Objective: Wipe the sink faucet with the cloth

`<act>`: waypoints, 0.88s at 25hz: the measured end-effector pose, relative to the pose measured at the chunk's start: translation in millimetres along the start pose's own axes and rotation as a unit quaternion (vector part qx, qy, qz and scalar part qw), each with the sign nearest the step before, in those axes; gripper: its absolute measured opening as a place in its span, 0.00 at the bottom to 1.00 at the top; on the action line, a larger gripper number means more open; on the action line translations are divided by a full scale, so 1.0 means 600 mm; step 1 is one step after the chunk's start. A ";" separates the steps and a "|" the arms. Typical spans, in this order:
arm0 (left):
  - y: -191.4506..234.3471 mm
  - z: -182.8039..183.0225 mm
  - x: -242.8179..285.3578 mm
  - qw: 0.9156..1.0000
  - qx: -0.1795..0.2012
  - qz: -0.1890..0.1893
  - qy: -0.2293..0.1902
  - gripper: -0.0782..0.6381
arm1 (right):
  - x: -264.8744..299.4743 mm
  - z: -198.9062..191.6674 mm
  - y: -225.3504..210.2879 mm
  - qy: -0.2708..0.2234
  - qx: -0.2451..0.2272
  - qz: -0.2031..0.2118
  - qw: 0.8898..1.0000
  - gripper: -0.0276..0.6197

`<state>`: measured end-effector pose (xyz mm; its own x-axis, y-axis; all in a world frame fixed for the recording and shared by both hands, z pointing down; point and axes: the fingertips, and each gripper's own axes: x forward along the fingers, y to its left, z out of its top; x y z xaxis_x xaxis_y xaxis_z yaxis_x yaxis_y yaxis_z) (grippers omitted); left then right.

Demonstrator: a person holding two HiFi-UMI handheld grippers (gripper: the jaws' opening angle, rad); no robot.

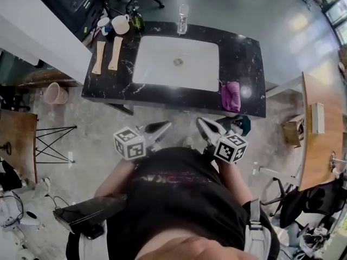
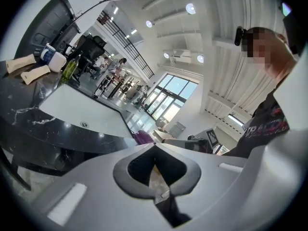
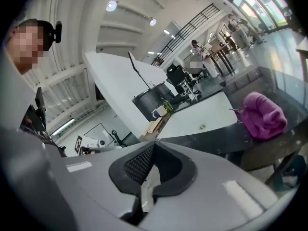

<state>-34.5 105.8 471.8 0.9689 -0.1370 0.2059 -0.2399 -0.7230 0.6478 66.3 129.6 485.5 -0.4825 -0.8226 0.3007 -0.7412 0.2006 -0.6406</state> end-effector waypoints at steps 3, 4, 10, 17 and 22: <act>0.009 0.006 -0.008 1.000 -0.001 0.011 -0.006 0.11 | 0.006 -0.008 0.006 0.004 -0.008 0.002 1.000 0.06; 0.011 0.008 -0.010 1.000 -0.002 0.015 -0.009 0.11 | 0.008 -0.012 0.006 0.008 -0.008 0.004 1.000 0.06; 0.014 0.009 -0.014 1.000 -0.004 0.021 -0.011 0.11 | 0.014 -0.017 0.007 0.013 -0.003 0.010 1.000 0.06; 0.017 0.007 -0.018 1.000 -0.008 0.023 -0.014 0.11 | 0.019 -0.024 0.011 0.022 -0.008 0.013 1.000 0.06; 0.017 0.006 -0.016 1.000 -0.010 0.021 -0.013 0.11 | 0.017 -0.025 0.011 0.023 -0.010 0.012 1.000 0.06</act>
<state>-46.2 97.4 473.4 0.9591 -0.1852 0.2140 -0.2815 -0.7029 0.6532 49.6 130.4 494.8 -0.5202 -0.7924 0.3184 -0.7385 0.2302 -0.6337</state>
